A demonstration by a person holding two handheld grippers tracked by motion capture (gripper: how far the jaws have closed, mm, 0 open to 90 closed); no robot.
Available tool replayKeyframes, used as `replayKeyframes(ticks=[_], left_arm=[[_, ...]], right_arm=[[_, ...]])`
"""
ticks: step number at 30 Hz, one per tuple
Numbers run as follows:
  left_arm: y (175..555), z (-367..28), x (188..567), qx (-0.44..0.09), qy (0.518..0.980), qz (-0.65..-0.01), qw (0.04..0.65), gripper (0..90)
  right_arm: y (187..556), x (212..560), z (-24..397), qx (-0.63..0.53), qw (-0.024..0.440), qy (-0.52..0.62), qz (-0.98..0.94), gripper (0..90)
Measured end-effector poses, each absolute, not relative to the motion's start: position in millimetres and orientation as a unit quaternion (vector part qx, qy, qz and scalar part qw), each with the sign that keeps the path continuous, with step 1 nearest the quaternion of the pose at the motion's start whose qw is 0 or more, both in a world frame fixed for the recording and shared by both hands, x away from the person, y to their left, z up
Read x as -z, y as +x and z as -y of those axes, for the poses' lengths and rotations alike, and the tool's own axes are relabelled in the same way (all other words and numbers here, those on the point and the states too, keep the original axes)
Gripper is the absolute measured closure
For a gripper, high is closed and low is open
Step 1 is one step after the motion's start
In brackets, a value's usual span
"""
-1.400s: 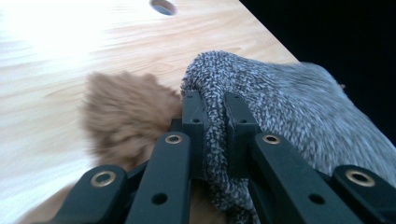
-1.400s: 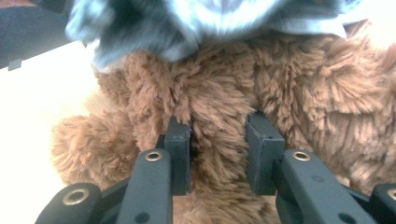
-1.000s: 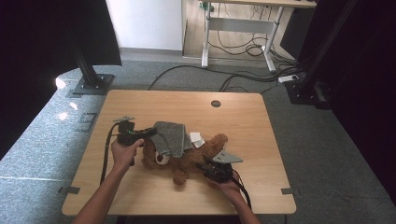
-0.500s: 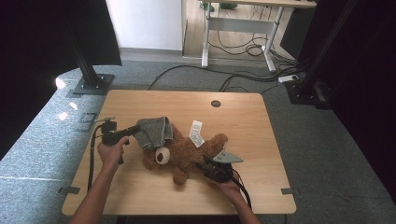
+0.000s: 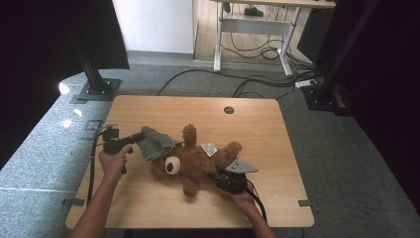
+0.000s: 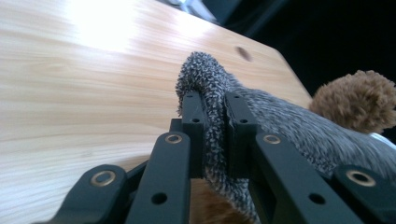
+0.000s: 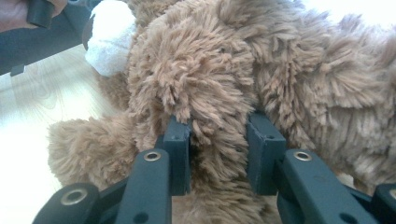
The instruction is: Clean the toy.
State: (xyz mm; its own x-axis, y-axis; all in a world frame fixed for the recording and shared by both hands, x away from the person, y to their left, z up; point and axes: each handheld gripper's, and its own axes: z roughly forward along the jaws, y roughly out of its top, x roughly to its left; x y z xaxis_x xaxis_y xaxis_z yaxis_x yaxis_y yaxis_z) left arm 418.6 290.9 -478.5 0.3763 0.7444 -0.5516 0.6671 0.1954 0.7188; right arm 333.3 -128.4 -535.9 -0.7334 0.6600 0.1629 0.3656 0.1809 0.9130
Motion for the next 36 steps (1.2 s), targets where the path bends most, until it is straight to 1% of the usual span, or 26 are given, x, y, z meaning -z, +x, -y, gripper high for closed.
replayKeyframes(ticks=[4,9,14,20,25,28,30,31,32,33,35,36], left_arm=[[422.5,-264.2,476.8,-0.020,0.657,-0.530,0.535,80.5],[424.7,-235.3,470.7,-0.019,0.679,-0.504,0.533,80.6],[416.2,-214.3,468.8,-0.020,0.701,-0.478,0.529,80.7],[403.1,-205.9,469.3,-0.051,0.718,-0.464,0.516,81.0],[391.0,-203.6,473.8,-0.087,0.724,-0.457,0.510,81.2],[384.9,-203.7,479.7,-0.101,0.718,-0.455,0.517,81.3],[383.0,-203.8,481.3,-0.105,0.714,-0.455,0.522,81.3],[382.8,-203.7,481.4,-0.107,0.714,-0.454,0.522,81.3],[383.2,-203.5,481.5,-0.107,0.713,-0.455,0.523,81.3],[383.7,-203.5,481.5,-0.107,0.713,-0.455,0.523,81.3],[384.9,-203.3,481.2,-0.106,0.714,-0.456,0.521,81.3],[385.3,-203.2,481.0,-0.105,0.714,-0.456,0.520,81.3]], right_arm=[[333.8,536.0,128.5,-0.543,0.135,0.340,-0.756,66.2],[333.4,536.0,128.6,-0.543,0.135,0.339,-0.756,66.0],[332.4,536.0,127.8,-0.543,0.136,0.338,-0.757,65.1],[328.5,533.8,125.3,-0.535,0.143,0.337,-0.762,61.7],[321.9,526.9,125.7,-0.524,0.167,0.342,-0.762,48.9],[318.8,515.8,129.6,-0.531,0.179,0.355,-0.748,47.8],[313.3,507.1,129.1,-0.536,0.201,0.349,-0.742,48.1],[310.6,503.4,128.0,-0.538,0.205,0.342,-0.743,48.7],[306.9,499.2,125.4,-0.544,0.202,0.333,-0.744,50.4],[302.2,496.1,120.7,-0.548,0.187,0.316,-0.752,52.7],[297.3,497.7,110.8,-0.540,0.159,0.296,-0.772,53.5],[295.1,502.0,103.9,-0.533,0.137,0.287,-0.784,53.5]])
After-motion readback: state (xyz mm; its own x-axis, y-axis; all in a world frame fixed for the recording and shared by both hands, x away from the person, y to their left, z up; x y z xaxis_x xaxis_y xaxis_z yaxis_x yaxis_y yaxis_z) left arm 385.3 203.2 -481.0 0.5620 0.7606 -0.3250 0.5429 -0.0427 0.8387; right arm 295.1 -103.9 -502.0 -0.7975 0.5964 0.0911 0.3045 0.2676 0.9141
